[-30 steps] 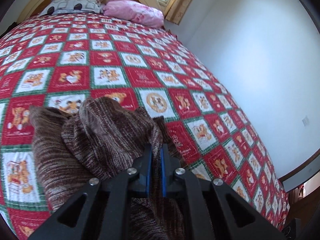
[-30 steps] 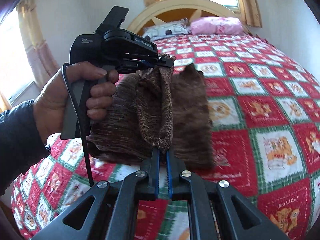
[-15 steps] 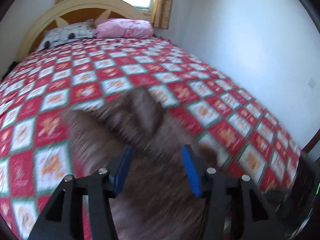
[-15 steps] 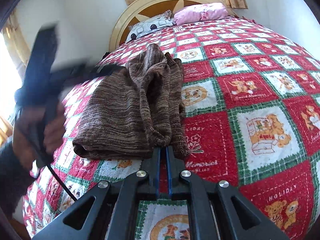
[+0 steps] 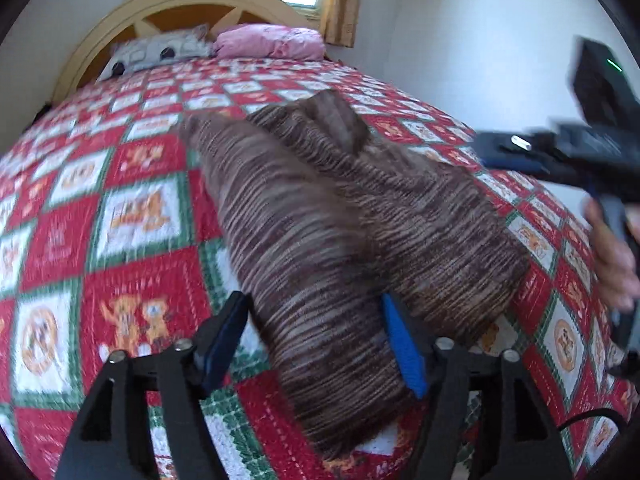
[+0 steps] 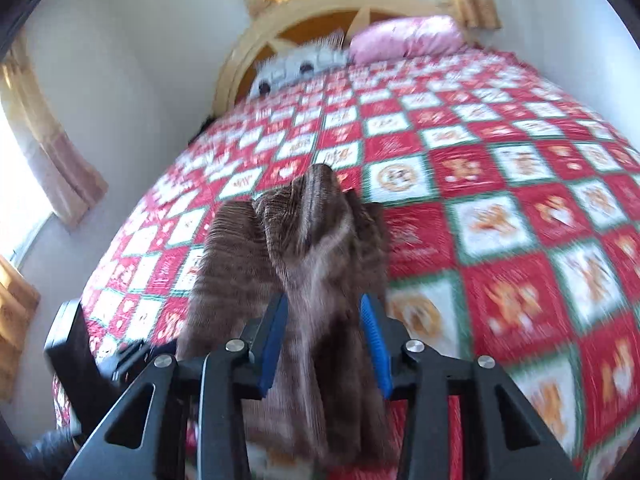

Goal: Fold small clothes
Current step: 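Lower the folded bundle with both tools and press it flat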

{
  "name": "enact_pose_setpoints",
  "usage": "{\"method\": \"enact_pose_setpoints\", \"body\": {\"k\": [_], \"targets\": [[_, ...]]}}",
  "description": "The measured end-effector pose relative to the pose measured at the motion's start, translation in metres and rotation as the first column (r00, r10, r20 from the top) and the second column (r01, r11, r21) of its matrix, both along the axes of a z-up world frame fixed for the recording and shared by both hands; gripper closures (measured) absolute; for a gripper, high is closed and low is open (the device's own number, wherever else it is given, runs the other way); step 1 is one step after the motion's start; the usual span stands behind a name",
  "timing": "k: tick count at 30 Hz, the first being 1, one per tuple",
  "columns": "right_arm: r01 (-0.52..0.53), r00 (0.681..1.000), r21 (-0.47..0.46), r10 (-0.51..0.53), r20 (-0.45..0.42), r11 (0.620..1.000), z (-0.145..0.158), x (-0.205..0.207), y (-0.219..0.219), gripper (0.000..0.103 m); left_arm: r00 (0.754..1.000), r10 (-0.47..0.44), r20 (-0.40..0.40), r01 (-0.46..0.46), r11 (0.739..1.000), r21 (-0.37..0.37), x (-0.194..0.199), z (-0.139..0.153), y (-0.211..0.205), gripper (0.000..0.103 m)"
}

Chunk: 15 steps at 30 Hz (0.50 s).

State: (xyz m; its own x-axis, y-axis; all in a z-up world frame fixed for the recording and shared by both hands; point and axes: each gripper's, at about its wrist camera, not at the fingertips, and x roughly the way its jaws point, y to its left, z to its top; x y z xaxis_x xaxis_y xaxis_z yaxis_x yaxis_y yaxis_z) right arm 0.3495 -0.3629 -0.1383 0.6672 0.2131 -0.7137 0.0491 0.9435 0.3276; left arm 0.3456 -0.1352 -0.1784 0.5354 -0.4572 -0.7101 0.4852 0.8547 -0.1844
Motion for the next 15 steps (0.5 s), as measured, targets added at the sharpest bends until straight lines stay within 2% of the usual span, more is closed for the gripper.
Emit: {"method": "enact_pose_setpoints", "body": {"k": [2,3,4,5,6,9,10,13,15], "targets": [[-0.018,0.997,-0.027,0.016,-0.073,0.999,-0.014,0.034,0.004,0.068,0.998,0.044,-0.035,-0.045,0.999,-0.027,0.003,-0.003,0.011,0.029],[-0.029,0.989,-0.002,0.028,-0.147,1.000,-0.028,0.053,0.005,0.068,0.997,0.053,-0.050,-0.055,0.997,-0.046,0.005,-0.003,0.013,0.029],[-0.017,0.986,0.007,0.017,-0.167,1.000,-0.035,0.061,0.004,0.069,0.997,0.051,-0.058,-0.054,0.997,-0.056,0.005,-0.004,0.014,0.029],[-0.001,0.985,-0.017,-0.002,-0.174,1.000,-0.039,0.065,0.004,0.090,0.997,0.047,-0.060,-0.051,0.997,-0.058,0.004,-0.004,0.015,0.029],[0.002,0.986,-0.062,-0.013,-0.167,0.998,-0.039,0.065,0.007,0.096,0.997,0.043,-0.061,-0.046,0.997,-0.056,0.003,-0.005,0.014,0.029],[0.031,0.994,-0.104,-0.042,-0.104,0.994,-0.029,0.051,0.005,0.097,0.998,0.028,-0.060,-0.031,0.998,-0.052,-0.002,-0.005,0.013,0.028],[0.052,0.994,-0.117,-0.064,-0.094,0.992,-0.027,0.047,0.001,0.097,0.998,0.019,-0.059,-0.022,0.998,-0.053,-0.003,-0.005,0.013,0.025],[0.075,0.985,-0.125,-0.093,-0.143,0.989,-0.044,0.046,-0.010,0.097,0.998,-0.034,-0.059,0.032,0.999,-0.043,-0.007,-0.006,0.006,0.015],[0.081,0.988,-0.094,-0.093,-0.127,0.992,-0.046,0.044,-0.017,0.094,0.994,-0.086,-0.064,0.085,0.996,-0.023,-0.011,-0.005,0.000,0.013]]}}
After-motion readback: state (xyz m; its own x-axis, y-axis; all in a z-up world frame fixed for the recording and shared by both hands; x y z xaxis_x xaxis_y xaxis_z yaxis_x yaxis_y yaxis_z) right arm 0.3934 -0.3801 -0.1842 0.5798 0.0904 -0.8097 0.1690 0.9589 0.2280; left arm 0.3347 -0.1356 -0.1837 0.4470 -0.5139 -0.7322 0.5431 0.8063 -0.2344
